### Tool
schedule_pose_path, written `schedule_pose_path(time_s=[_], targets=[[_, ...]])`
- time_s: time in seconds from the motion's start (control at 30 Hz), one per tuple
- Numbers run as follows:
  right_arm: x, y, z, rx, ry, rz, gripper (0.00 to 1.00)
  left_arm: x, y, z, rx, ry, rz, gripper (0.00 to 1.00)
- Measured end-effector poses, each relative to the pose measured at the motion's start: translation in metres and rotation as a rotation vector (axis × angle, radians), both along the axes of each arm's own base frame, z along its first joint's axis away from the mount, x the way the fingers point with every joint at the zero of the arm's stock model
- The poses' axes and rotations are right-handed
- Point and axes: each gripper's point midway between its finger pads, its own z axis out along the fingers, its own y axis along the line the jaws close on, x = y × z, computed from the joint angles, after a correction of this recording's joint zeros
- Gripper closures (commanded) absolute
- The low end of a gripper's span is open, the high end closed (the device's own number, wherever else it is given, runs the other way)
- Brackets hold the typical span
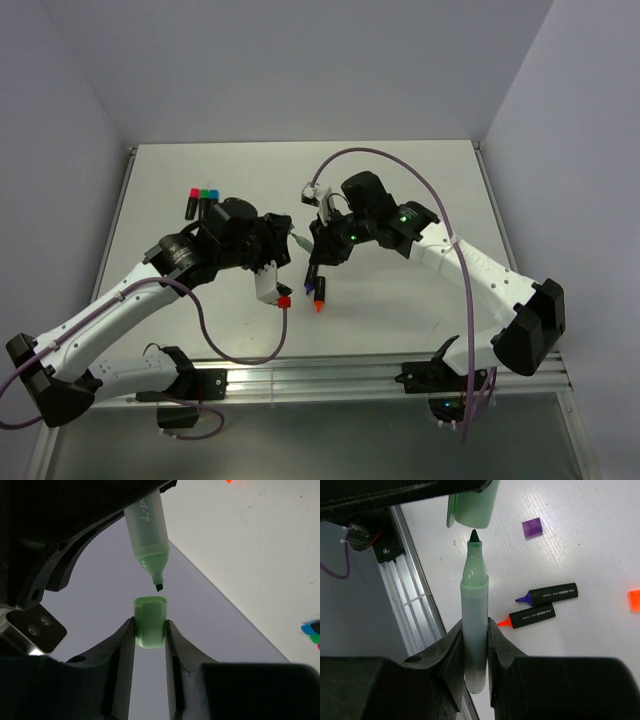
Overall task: Insert the pens into the pen caps
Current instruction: Insert the pen cap onto the pen.
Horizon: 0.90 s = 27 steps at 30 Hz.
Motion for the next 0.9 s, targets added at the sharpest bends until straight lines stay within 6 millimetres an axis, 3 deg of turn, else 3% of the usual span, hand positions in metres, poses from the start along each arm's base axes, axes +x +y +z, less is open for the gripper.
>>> schedule_pose_path(time_s=[0.5,0.9], targets=[[0.006,0.002,0.011,0.004,-0.028,-0.015,1.0,-0.005,-0.005,-0.006,0.024,0.028,-0.018,1.0],[0.038,0.012,0.04,0.023,-0.072,-0.131,1.0,0.022,-0.009,0.032,0.032,-0.035,0.104,1.0]])
